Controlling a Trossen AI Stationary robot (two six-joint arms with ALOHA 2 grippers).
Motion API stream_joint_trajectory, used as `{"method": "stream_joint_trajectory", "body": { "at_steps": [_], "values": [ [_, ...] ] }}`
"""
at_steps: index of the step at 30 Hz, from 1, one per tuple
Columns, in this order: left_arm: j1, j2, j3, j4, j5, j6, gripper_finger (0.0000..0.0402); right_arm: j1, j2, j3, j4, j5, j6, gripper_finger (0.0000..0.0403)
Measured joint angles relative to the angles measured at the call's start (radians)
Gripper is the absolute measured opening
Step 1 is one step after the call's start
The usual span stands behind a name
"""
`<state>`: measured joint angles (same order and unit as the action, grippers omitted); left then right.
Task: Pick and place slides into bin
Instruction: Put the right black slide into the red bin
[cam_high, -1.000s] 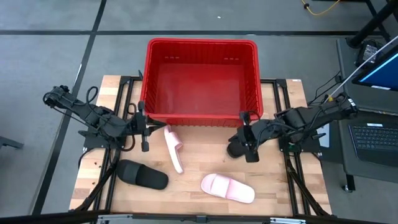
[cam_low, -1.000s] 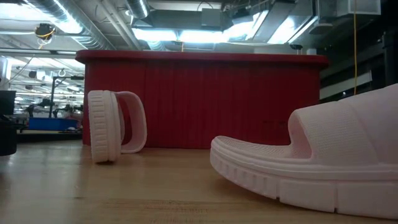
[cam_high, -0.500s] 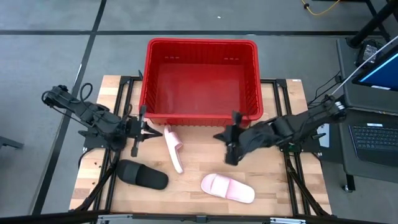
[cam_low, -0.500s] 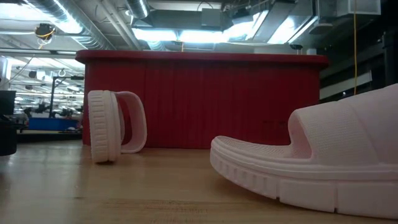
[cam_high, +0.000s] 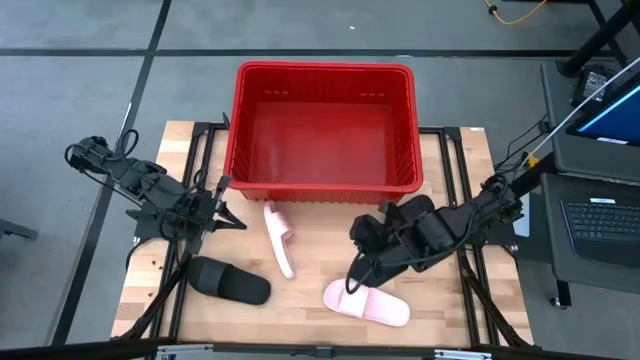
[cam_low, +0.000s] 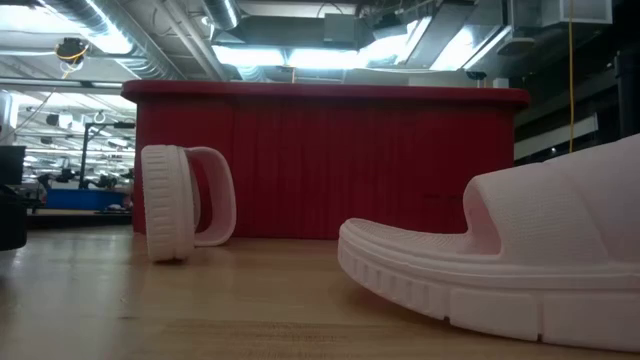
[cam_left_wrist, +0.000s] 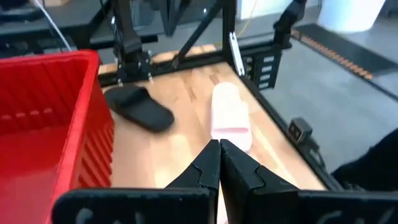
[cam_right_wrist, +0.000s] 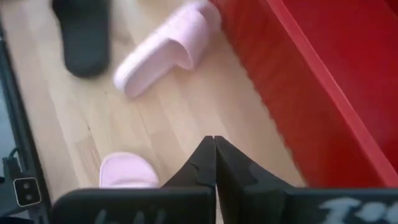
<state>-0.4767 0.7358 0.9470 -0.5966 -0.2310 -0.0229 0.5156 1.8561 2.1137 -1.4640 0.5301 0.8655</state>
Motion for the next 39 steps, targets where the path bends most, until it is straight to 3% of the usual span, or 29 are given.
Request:
{"method": "stream_joint_trajectory", "body": {
  "at_steps": [4,8,14,25,39],
  "values": [
    [0.0,0.0,0.0,-0.047,-0.001,-0.017,0.0001,0.012,0.006,0.011,-0.109,-0.03,0.177,0.0006],
    [0.0,0.004,0.0,-0.06,-0.001,-0.016,0.0003,0.013,0.005,-0.014,-0.106,-0.11,0.215,0.0013],
    [0.0,0.003,0.0,-0.059,-0.001,-0.016,0.0004,0.012,0.006,-0.08,-0.107,-0.113,0.259,0.0036],
    [0.0,0.004,0.0,-0.059,-0.002,-0.018,0.0007,0.01,0.006,-0.237,-0.108,-0.115,0.317,0.0132],
    [0.0,0.004,-0.001,-0.059,-0.002,-0.017,0.0012,-0.003,0.006,-0.256,-0.107,-0.158,0.379,0.0229]
  ]
}}
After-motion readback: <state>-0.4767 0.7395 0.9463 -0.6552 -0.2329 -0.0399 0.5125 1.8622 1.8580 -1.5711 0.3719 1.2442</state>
